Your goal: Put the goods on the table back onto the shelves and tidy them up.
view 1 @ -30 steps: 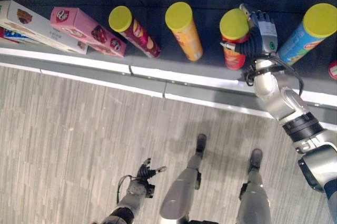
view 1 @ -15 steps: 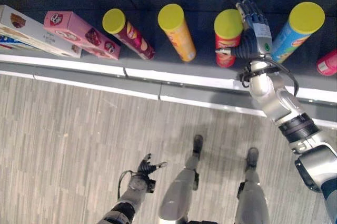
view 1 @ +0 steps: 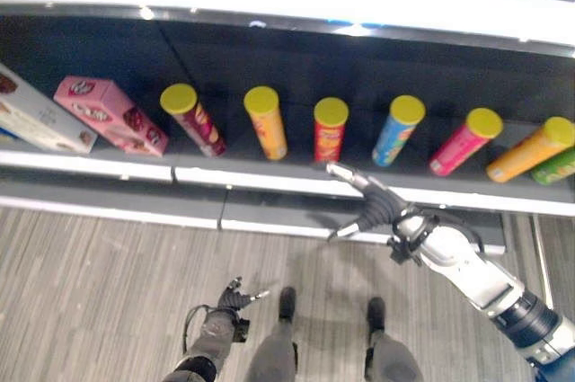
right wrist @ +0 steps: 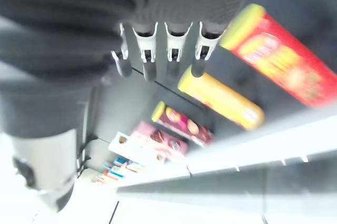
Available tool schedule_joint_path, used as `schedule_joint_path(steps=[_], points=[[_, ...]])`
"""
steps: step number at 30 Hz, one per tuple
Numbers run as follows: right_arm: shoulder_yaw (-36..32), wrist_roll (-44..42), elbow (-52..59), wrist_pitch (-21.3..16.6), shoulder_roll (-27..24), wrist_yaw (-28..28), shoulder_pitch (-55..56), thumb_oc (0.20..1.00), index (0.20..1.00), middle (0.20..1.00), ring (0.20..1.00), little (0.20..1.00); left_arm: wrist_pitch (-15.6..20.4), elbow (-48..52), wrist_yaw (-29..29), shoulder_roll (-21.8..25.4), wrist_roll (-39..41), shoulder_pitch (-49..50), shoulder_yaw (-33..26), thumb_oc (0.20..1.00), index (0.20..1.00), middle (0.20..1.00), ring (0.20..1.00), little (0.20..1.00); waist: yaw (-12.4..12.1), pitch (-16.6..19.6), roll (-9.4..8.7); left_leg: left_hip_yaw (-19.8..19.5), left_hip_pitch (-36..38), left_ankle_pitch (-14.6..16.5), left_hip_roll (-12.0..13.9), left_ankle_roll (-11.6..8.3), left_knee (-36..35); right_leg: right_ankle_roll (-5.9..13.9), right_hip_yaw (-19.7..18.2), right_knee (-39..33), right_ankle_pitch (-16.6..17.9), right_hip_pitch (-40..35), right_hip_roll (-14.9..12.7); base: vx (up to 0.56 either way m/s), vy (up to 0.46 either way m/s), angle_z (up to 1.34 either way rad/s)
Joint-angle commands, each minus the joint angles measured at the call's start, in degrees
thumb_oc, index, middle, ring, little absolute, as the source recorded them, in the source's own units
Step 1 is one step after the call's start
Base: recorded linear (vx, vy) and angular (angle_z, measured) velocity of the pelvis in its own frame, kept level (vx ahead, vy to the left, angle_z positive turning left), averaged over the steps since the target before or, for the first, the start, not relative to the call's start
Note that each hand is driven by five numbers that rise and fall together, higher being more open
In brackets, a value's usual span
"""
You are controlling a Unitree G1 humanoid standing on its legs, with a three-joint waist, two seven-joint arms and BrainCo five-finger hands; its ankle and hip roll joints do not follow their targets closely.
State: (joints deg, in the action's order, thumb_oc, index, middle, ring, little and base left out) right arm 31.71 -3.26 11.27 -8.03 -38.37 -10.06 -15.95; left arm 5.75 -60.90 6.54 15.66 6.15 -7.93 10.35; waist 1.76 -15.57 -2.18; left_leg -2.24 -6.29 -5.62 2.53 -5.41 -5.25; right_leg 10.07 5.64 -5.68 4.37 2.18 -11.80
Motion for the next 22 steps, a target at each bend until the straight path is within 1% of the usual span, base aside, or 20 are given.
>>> schedule_joint_path(steps=[1,3,4,5,7,8,9,11,12,13,14,16,17,18,20,21,22], points=[[-0.49,-6.43,0.56,-1.74,-2.99,-5.99,1.52,1.000,1.000,1.000,1.000,1.000,1.19,-2.24,-1.61,1.14,-2.50,2.74,0.15,1.000,1.000,1.000,1.000,1.000,-0.40,4.65,0.18,2.66,2.50,7.37,5.02,-2.43,3.51,2.71,2.52,5.09,-7.16,-2.25,-4.67,0.06,-0.031,-0.11],[-2.36,-7.98,-3.16,-0.72,-3.76,-7.53,5.71,1.000,1.000,1.000,1.000,1.000,1.38,-1.68,-2.37,0.61,-2.24,3.55,-0.01,1.000,1.000,1.000,1.000,1.000,0.19,5.59,-0.17,3.30,3.85,7.67,5.49,-2.57,3.66,2.60,2.35,5.39,-7.32,-2.87,-4.40,0.05,-0.036,-0.09],[-2.43,-7.98,-3.12,-0.72,-3.79,-7.55,5.82,1.000,1.000,1.000,1.000,1.000,1.38,-1.66,-2.37,0.60,-2.23,3.60,0.06,1.000,1.000,1.000,1.000,1.000,0.09,5.58,-0.15,3.36,3.95,7.69,5.51,-2.58,3.63,2.60,2.31,5.40,-7.33,-2.92,-4.38,0.02,-0.035,-0.09],[-3.14,-7.42,-6.33,0.25,-4.08,-8.23,8.54,1.000,1.000,1.000,1.000,1.000,1.41,-1.63,-3.06,0.28,-2.12,4.04,0.06,1.000,1.000,1.000,1.000,1.000,0.50,6.09,-0.23,3.64,4.42,7.82,5.70,-2.66,3.66,2.60,2.15,5.44,-7.40,-3.11,-4.24,0.03,-0.025,-0.18],[-4.53,-7.12,-7.83,0.28,-4.56,-8.31,11.03,1.000,1.000,1.000,1.000,1.000,1.66,-1.38,-3.20,0.25,-2.38,4.63,0.28,1.000,1.000,1.000,1.000,1.000,0.61,6.61,-0.27,3.89,5.05,7.99,5.86,-2.71,3.55,2.54,2.06,5.44,-7.53,-3.41,-4.11,0.05,-0.030,-0.21],[-5.94,-6.22,-17.37,1.31,-1.66,-7.58,14.32,1.000,1.000,1.000,1.000,1.000,1.40,-1.94,-4.38,-0.80,-1.74,5.32,0.69,1.000,1.000,1.000,1.000,1.000,1.22,7.35,-0.41,4.30,6.05,8.12,6.28,-2.77,3.44,2.44,1.87,5.60,-7.69,-3.84,-3.94,0.07,-0.056,-0.12],[-8.99,-3.59,-26.07,1.55,2.18,-5.18,18.44,1.000,1.000,1.000,1.000,1.000,1.26,-2.88,-4.68,-1.67,-1.98,6.37,0.87,1.000,1.000,1.000,1.000,1.000,1.75,8.11,-0.47,4.59,6.83,8.25,6.66,-2.89,3.33,2.34,1.73,5.88,-7.93,-4.13,-3.65,0.09,-0.070,-0.09],[-11.46,-2.11,-37.26,2.73,6.63,-2.56,19.92,1.000,1.000,1.000,1.000,1.000,0.98,-3.22,-5.10,-1.97,-0.90,6.90,0.56,1.000,1.000,1.000,1.000,1.000,2.31,8.68,-0.39,4.72,7.70,8.47,6.93,-2.82,3.34,2.26,1.47,6.33,-8.07,-4.44,-3.48,0.08,-0.051,-0.19],[-12.56,-1.60,-41.16,2.99,8.39,-1.70,20.64,1.000,1.000,1.000,1.000,1.000,1.01,-3.32,-5.35,-1.71,-0.71,7.17,0.48,1.000,1.000,1.000,1.000,1.000,2.37,8.88,-0.38,4.74,8.03,8.57,7.04,-2.86,3.33,2.21,1.47,6.49,-8.30,-4.69,-3.30,0.05,-0.030,-0.17],[-12.56,-1.60,-41.16,2.99,8.39,-1.70,20.64,1.000,1.000,1.000,1.000,1.000,1.01,-3.32,-5.35,-1.71,-0.71,7.17,0.48,1.000,1.000,1.000,1.000,1.000,2.37,8.88,-0.38,4.74,8.04,8.57,7.04,-2.86,3.33,2.21,1.46,6.49,-8.30,-4.69,-3.30,0.08,-0.051,-0.15],[-15.09,-1.55,-56.30,4.46,13.71,1.58,19.83,1.000,1.000,1.000,1.000,1.000,0.87,-4.20,-5.87,-1.59,-0.08,7.06,0.78,1.000,1.000,1.000,1.000,1.000,2.79,9.48,-0.33,4.72,8.98,8.77,7.35,-2.85,3.23,2.09,1.27,6.87,-8.64,-5.23,-2.98,0.05,-0.038,-0.09],[-15.08,-1.54,-56.39,4.40,13.77,1.60,19.77,1.000,1.000,1.000,1.000,1.000,0.88,-4.21,-5.87,-1.57,-0.08,7.04,0.77,1.000,1.000,1.000,1.000,1.000,2.76,9.41,-0.36,4.74,9.06,8.78,7.36,-2.86,3.22,2.09,1.26,6.88,-8.65,-5.28,-2.98,0.03,-0.019,-0.02],[-16.75,-2.39,-63.90,5.04,16.53,3.14,18.67,1.000,1.000,1.000,1.000,1.000,0.69,-5.00,-5.94,-1.57,0.63,6.59,0.57,1.000,1.000,1.000,1.000,1.000,2.95,9.78,-0.24,4.78,9.38,8.91,7.49,-2.83,3.17,1.99,1.16,6.98,-8.84,-5.43,-2.72,0.00,0.000,0.00],[-16.74,-2.39,-64.03,4.96,16.59,3.17,18.57,1.000,1.000,1.000,1.000,1.000,0.70,-5.02,-5.94,-1.54,0.64,6.54,0.56,1.000,1.000,1.000,1.000,1.000,2.93,9.67,-0.28,4.81,9.49,8.93,7.50,-2.84,3.16,1.99,1.14,6.99,-8.88,-5.51,-2.71,0.04,-0.026,-0.04],[-17.89,-1.62,-70.55,5.63,19.10,4.81,17.58,1.000,1.000,1.000,1.000,1.000,0.33,-5.94,-6.09,-1.32,1.56,6.14,0.36,1.000,1.000,1.000,1.000,1.000,3.14,10.06,-0.18,4.97,10.07,9.14,7.66,-2.70,3.15,1.92,0.98,7.09,-9.05,-5.84,-2.33,0.03,-0.023,-0.03],[-17.89,-1.62,-70.58,5.62,19.11,4.81,17.56,1.000,1.000,1.000,1.000,1.000,0.33,-5.94,-6.10,-1.32,1.56,6.13,0.35,1.000,1.000,1.000,1.000,1.000,3.13,10.04,-0.18,4.98,10.09,9.14,7.66,-2.70,3.15,1.92,0.97,7.09,-9.06,-5.85,-2.33,0.00,0.000,0.00],[-18.18,-1.57,-72.88,5.60,19.81,5.21,17.26,1.000,1.000,1.000,1.000,1.000,0.36,-6.32,-6.26,-1.39,1.80,6.04,0.29,1.000,1.000,1.000,1.000,1.000,3.13,10.14,-0.12,5.01,10.23,9.19,7.72,-2.73,3.11,1.87,0.89,7.00,-9.07,-5.97,-2.29,0.00,0.000,0.00]])
